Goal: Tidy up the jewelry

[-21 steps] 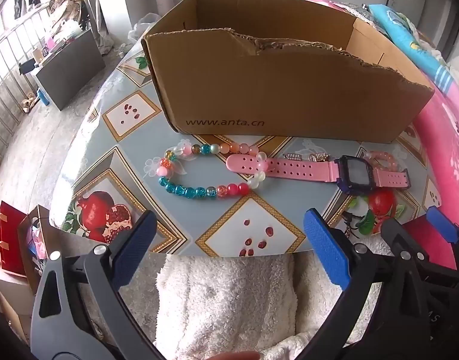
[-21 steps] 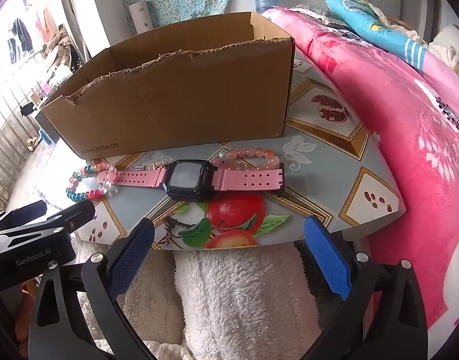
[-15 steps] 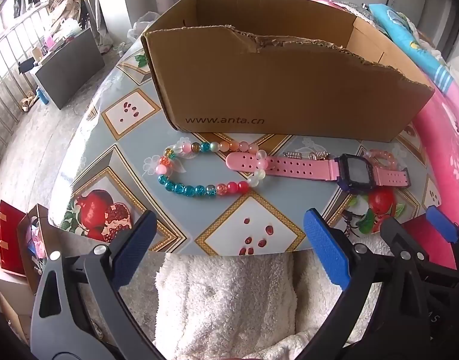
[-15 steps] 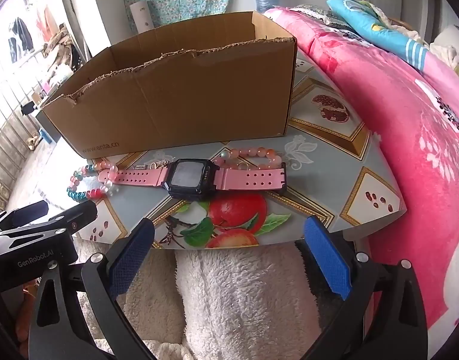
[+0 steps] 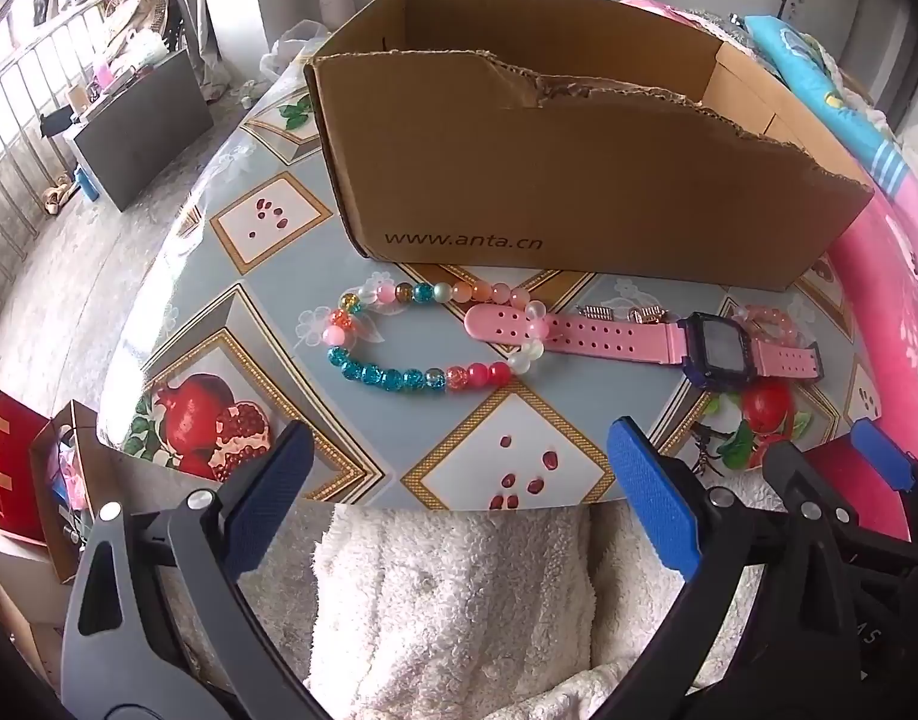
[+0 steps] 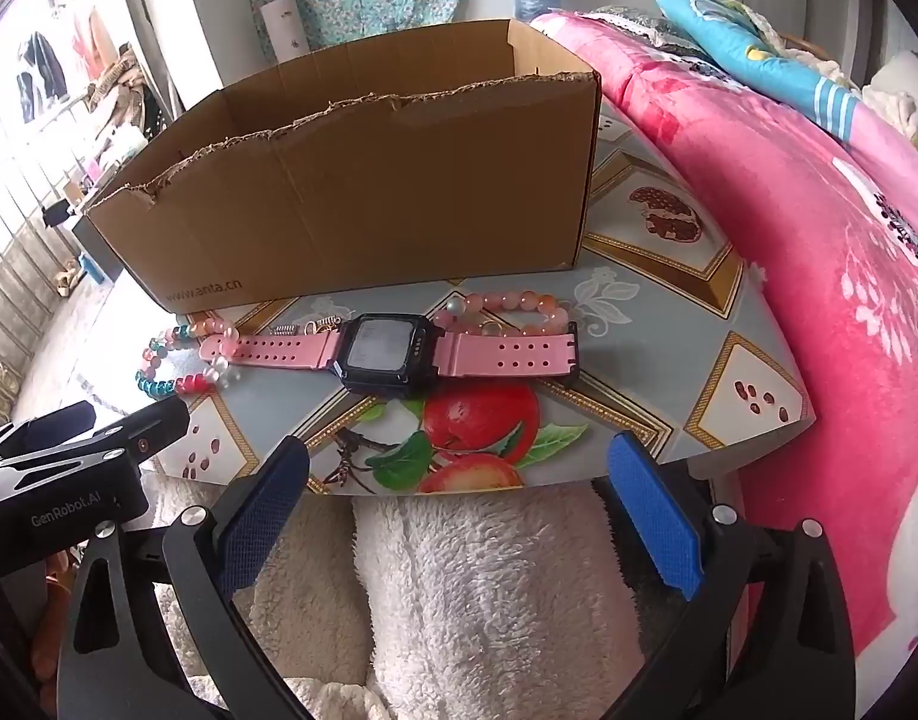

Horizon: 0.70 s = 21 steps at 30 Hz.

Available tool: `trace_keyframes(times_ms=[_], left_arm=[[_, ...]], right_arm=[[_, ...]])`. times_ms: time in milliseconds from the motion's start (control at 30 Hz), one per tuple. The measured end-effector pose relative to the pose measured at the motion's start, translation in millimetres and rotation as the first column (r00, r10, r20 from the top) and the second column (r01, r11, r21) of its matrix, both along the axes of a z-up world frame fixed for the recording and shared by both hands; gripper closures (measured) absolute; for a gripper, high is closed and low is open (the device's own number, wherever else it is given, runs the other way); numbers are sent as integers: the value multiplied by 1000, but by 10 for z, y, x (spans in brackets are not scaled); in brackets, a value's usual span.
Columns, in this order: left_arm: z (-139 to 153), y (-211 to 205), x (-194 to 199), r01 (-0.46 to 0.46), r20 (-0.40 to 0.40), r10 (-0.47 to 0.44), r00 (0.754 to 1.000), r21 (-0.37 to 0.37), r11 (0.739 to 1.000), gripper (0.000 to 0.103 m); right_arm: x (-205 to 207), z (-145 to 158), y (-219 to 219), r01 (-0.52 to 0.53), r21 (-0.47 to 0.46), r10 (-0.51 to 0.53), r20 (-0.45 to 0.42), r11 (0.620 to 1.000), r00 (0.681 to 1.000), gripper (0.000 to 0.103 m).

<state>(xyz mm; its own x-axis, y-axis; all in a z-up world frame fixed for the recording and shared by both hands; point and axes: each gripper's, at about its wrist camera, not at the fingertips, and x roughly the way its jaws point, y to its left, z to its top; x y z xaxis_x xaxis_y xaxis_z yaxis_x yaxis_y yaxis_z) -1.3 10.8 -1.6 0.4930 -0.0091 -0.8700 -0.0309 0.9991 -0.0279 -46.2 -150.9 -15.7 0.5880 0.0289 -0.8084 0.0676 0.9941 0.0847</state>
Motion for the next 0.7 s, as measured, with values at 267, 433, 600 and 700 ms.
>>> trace_keyframes(times_ms=[267, 433, 600, 700], left_arm=[[3, 8, -3, 0, 0, 0, 1000, -2, 1000, 8], [3, 12, -3, 0, -1, 0, 1000, -2, 1000, 8], [0, 22, -6, -1, 1, 1, 1000, -1, 1000, 8], [0, 22, -7, -1, 1, 1, 1000, -1, 1000, 8]], right_arm=[[1, 6, -2, 1, 0, -1, 0, 1000, 1000, 5], [1, 13, 3, 5, -4, -5, 2, 1000, 1000, 5], [1, 24, -6, 5, -6, -5, 3, 1000, 1000, 5], [-3, 27, -8, 4, -6, -4, 5, 1000, 1000, 5]])
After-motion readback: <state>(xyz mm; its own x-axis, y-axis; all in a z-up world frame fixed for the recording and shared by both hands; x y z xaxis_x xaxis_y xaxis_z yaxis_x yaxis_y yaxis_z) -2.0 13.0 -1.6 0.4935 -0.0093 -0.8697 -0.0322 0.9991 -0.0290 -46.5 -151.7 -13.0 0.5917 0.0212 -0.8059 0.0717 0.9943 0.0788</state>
